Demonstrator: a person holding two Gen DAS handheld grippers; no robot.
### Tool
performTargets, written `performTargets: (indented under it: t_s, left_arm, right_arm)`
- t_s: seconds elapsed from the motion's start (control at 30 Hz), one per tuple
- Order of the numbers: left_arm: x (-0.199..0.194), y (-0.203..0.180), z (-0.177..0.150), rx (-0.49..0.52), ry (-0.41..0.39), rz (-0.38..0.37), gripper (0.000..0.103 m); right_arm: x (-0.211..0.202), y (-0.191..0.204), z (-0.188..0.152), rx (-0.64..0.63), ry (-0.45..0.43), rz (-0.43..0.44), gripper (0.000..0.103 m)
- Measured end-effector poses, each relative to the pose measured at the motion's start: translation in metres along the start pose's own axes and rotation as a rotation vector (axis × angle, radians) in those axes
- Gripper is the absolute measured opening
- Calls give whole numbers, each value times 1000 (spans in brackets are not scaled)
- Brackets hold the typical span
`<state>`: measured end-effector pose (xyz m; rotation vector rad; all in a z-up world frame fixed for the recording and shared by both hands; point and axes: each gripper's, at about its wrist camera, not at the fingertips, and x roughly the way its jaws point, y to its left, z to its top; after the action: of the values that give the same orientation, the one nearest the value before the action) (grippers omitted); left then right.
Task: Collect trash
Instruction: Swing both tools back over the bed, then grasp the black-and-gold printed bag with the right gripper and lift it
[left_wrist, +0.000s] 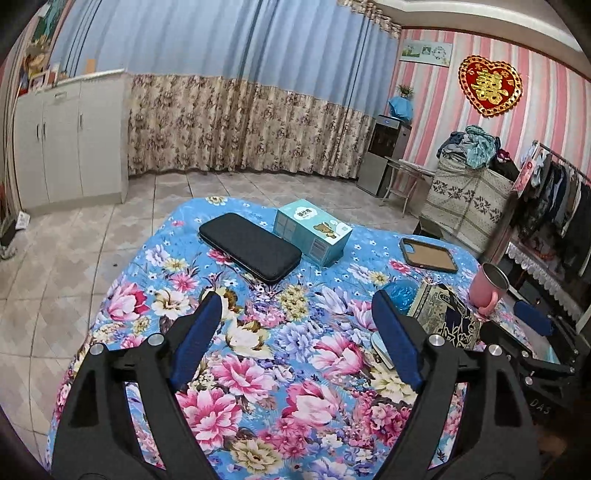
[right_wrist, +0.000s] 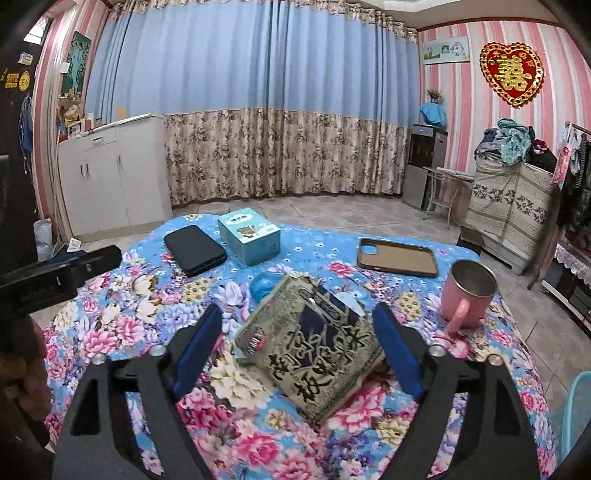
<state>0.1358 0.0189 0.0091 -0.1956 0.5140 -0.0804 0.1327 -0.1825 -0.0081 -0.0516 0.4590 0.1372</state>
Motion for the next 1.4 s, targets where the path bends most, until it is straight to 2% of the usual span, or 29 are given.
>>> performTargets:
  t_s: [0.3, 0.5, 0.6, 0.87, 1.0, 1.1, 1.23, 1.3, 1.33, 1.4]
  left_arm:
    - [-8, -19, -14, 54, -15, -21, 81]
    - [-5, -16, -18, 39, 1, -15, 82]
    - [-4, -16, -19, 43, 8, -12, 82]
    - [0, -13, -20, 43, 25, 9, 82]
    - [4, -12, -21, 34, 43, 10, 82]
    - [3, -13, -22, 36, 42, 9, 82]
    - [4, -13, -21, 34, 43, 3, 82]
    - [4, -13, -21, 36, 42, 2, 82]
    - [5, -13, -21, 37, 43, 3, 82]
    - [4, -11, -20, 33, 41, 2, 82]
  right_arm:
    - [16, -25, -10, 44, 73, -41, 88]
    - [27, -33, -17, 85, 120, -39, 88]
    - [33, -36, -20, 122, 152, -7, 88]
    - [40, -44, -25, 174, 178, 12, 88]
    - [48, -46, -27, 226, 197, 62, 88]
    - [63, -45, -30, 257, 231, 88, 88]
    - [85, -38, -32, 261, 286, 78, 88]
    - [92, -33, -34, 250, 303, 76, 78]
    - [95, -28, -34, 224, 314, 69, 54]
    - [93, -24, -32, 195, 300, 70, 31]
